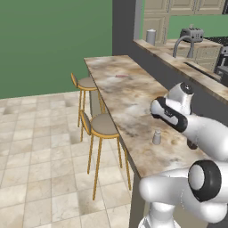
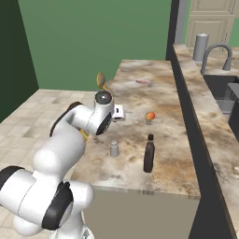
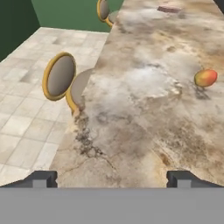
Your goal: Move the syrup bottle and shaker from the cabinet to the dining counter.
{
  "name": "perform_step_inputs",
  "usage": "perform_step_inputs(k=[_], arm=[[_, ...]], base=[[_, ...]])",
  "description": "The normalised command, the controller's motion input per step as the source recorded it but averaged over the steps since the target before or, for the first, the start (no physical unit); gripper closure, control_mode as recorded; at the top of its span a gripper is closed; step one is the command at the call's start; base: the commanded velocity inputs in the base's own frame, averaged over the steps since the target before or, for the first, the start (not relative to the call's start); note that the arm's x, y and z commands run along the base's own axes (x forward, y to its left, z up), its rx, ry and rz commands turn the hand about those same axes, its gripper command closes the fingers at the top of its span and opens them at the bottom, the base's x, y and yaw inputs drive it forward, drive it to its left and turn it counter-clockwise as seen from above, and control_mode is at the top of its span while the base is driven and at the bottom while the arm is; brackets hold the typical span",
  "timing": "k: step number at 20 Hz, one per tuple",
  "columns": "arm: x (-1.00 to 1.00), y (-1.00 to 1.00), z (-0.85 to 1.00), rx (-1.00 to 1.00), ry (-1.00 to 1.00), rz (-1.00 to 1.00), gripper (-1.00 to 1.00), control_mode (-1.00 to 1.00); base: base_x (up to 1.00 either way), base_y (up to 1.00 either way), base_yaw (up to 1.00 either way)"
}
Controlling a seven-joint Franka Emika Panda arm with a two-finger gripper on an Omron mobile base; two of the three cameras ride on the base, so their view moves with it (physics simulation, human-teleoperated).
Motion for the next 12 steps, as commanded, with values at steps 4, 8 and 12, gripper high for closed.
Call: perform_step_inputs(k=[4,8,12], arm=[[-0.42,0.00,0.79,0.00,0.22,0.00,-1.00,-1.00],[-0.88,0.00,0.32,0.00,0.04,0.00,-1.00,-1.00],[-1.00,0.00,0.14,0.00,0.00,0.00,-1.00,-1.00]], base=[[0.00,0.00,0.00],[0.00,0.00,0.00],[0.00,0.00,0.00]])
